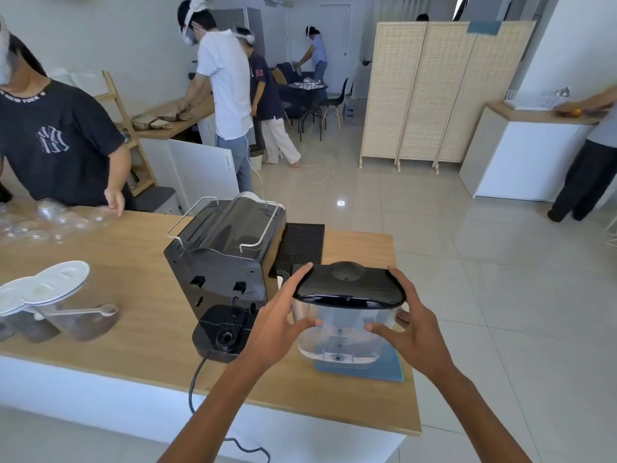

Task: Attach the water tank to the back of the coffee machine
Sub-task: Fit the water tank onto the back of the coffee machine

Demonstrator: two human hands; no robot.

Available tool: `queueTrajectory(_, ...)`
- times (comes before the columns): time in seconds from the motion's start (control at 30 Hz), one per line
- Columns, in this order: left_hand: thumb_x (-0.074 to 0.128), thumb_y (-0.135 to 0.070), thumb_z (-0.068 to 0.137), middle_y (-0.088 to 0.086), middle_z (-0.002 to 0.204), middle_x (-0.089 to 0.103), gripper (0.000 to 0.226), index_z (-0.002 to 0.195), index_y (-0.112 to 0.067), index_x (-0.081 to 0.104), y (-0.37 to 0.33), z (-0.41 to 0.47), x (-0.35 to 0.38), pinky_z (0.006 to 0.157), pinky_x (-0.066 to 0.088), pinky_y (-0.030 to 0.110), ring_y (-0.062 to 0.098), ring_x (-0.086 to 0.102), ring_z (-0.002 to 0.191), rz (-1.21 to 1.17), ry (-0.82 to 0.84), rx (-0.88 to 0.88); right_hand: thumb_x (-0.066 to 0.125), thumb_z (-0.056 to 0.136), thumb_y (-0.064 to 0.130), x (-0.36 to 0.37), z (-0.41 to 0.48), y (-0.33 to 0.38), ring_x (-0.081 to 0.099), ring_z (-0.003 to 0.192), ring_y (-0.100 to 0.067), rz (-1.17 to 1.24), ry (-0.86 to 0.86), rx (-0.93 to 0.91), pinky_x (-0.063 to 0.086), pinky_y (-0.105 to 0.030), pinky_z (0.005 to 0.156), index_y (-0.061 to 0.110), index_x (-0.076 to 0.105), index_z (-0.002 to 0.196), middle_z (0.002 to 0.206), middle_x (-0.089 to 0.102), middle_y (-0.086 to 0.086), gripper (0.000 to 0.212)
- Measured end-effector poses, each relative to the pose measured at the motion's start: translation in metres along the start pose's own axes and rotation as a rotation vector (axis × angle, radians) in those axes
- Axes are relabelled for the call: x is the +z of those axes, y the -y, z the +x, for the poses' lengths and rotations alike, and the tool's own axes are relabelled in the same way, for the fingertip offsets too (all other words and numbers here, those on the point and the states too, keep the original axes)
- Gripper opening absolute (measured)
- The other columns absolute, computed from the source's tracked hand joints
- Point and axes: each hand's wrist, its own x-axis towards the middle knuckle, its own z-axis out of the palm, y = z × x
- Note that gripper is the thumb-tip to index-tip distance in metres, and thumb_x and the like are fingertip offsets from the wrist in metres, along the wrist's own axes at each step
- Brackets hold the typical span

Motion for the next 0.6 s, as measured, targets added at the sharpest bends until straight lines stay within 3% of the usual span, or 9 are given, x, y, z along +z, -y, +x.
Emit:
queueTrajectory(0.1,0.081,-0.023,0.082,0.037,0.12,0.051,0.092,0.152,-0.043,0.024,-0.002,-0.017,-0.019,0.083,0.052,0.046,0.032,0.055,0.1,0.004,-0.034,-0.024,0.088,0.07,0.027,0.013,-0.003,0.018,0.054,0.128,-0.004,0.011,0.025,-0.009,0.048,-0.032,0.107,0.049,0.029,0.149,0.147,0.046,0.025,0.101)
queueTrajectory(0.13,0.08,-0.025,0.082,0.035,0.116,0.055,0.093,0.152,-0.044,0.023,0.001,-0.023,-0.025,0.083,0.052,0.049,0.035,0.055,0.097,-0.011,-0.036,-0.045,0.088,0.07,0.027,0.017,-0.004,0.026,0.055,0.128,-0.005,0.005,0.034,-0.016,0.048,-0.033,0.107,0.051,0.029,0.149,0.147,0.046,0.025,0.101)
queueTrajectory(0.2,0.08,-0.03,0.082,0.019,0.087,0.067,0.094,0.152,-0.05,0.02,0.011,-0.034,-0.037,0.067,0.054,0.039,0.022,0.056,0.063,-0.035,-0.034,-0.074,0.087,0.069,0.03,0.028,-0.006,0.039,0.052,0.129,0.0,-0.004,0.051,-0.034,0.046,-0.031,0.107,0.055,0.029,0.147,0.147,0.045,0.026,0.1)
queueTrajectory(0.23,0.079,-0.033,0.081,0.006,0.072,0.059,0.095,0.151,-0.054,0.017,0.018,-0.038,-0.044,0.057,0.05,0.03,0.015,0.046,0.054,-0.018,-0.032,-0.08,0.087,0.069,0.029,0.036,-0.007,0.045,0.051,0.13,0.001,-0.002,0.06,-0.036,0.046,-0.031,0.108,0.055,0.03,0.147,0.148,0.045,0.023,0.1)
queueTrajectory(0.3,0.079,-0.038,0.081,-0.005,0.075,0.048,0.096,0.151,-0.056,0.015,0.029,-0.045,-0.06,0.057,0.048,0.03,0.01,0.042,0.057,0.018,-0.034,-0.101,0.087,0.07,0.029,0.053,-0.009,0.056,0.05,0.132,-0.002,0.008,0.065,-0.024,0.046,-0.037,0.107,0.049,0.031,0.149,0.15,0.046,0.018,0.099)
queueTrajectory(0.4,0.079,-0.038,0.08,0.009,0.07,0.052,0.095,0.152,-0.053,0.018,0.043,-0.051,-0.086,0.053,0.044,0.033,0.011,0.035,0.053,0.036,-0.036,-0.104,0.088,0.069,0.031,0.081,-0.011,0.072,0.053,0.13,-0.009,0.031,0.046,-0.014,0.05,-0.045,0.104,0.044,0.032,0.15,0.147,0.049,0.022,0.099)
queueTrajectory(0.43,0.079,-0.037,0.081,0.004,0.07,0.054,0.095,0.152,-0.052,0.018,0.046,-0.052,-0.094,0.053,0.045,0.033,0.013,0.034,0.05,0.048,-0.037,-0.098,0.088,0.069,0.031,0.09,-0.01,0.076,0.054,0.129,-0.009,0.04,0.041,-0.015,0.051,-0.045,0.104,0.044,0.031,0.15,0.145,0.049,0.026,0.1)
queueTrajectory(0.5,0.08,-0.036,0.081,-0.013,0.06,0.042,0.095,0.153,-0.049,0.02,0.052,-0.052,-0.111,0.049,0.038,0.025,0.013,0.031,0.049,0.074,-0.056,-0.087,0.087,0.068,0.031,0.108,-0.005,0.086,0.054,0.128,-0.003,0.049,0.033,-0.01,0.05,-0.041,0.105,0.042,0.03,0.151,0.141,0.048,0.036,0.101)
queueTrajectory(0.6,0.08,-0.036,0.081,-0.009,0.054,0.035,0.095,0.155,-0.043,0.022,0.061,-0.049,-0.136,0.048,0.027,0.017,0.013,0.029,0.049,0.071,-0.094,-0.075,0.085,0.067,0.03,0.136,0.005,0.098,0.053,0.12,0.014,0.063,0.014,-0.006,0.049,-0.018,0.1,0.04,0.027,0.152,0.13,0.046,0.051,0.103)
